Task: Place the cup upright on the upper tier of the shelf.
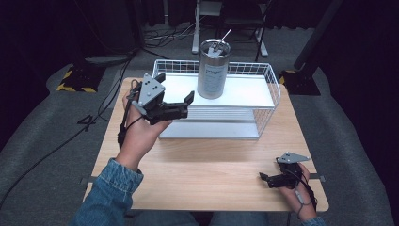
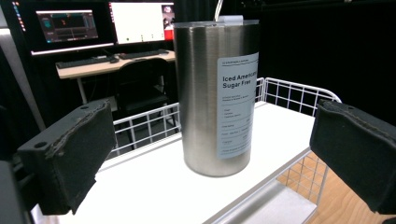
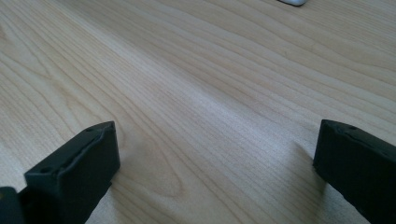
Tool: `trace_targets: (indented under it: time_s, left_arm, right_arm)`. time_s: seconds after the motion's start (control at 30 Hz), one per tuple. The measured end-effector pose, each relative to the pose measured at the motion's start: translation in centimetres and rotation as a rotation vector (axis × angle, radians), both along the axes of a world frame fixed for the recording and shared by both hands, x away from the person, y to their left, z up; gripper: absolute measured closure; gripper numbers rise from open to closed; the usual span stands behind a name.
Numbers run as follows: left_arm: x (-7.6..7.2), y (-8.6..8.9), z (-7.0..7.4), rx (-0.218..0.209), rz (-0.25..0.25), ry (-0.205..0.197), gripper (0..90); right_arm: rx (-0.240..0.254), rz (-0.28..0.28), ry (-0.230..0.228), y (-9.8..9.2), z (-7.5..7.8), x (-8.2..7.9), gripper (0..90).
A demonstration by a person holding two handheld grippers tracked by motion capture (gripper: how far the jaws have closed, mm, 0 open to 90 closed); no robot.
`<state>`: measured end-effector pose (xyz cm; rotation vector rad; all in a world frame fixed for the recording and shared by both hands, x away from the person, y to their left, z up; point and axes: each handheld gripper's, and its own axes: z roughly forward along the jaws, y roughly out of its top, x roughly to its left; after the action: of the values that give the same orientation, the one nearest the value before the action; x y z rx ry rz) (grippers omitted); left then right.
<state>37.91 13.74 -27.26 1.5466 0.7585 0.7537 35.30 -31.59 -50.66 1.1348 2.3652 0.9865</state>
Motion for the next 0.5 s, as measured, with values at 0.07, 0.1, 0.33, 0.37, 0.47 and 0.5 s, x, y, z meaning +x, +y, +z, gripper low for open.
trace_targets:
  time_s: [0.07,0.1,0.33,0.37,0.47,0.5]
  left_arm:
    - [-0.6,0.7,0.0,0.007,-0.001,-0.011,0.9]
    - [-0.6,0.7,0.0,0.007,-0.001,-0.011,0.9]
    - [-2.6,3.9,-0.8,0.012,-0.01,-0.006,2.8]
    - [-2.6,3.9,-0.8,0.012,-0.01,-0.006,3.2]
    - [-3.4,5.2,-2.1,0.035,-0.016,0.013,3.3]
    - [-3.4,5.2,-2.1,0.035,-0.016,0.013,3.5]
  right_arm:
    - [0.0,0.0,0.0,0.0,0.0,0.0,0.5]
    - [0.0,0.0,0.0,0.0,0.0,0.0,0.5]
    - [0.0,0.0,0.0,0.0,0.0,0.0,0.5]
    - [0.0,0.0,0.0,0.0,0.0,0.0,0.5]
    - [0.0,0.001,0.001,0.0,0.0,0.0,0.5]
    - [0.0,0.001,0.001,0.0,0.0,0.0,0.5]
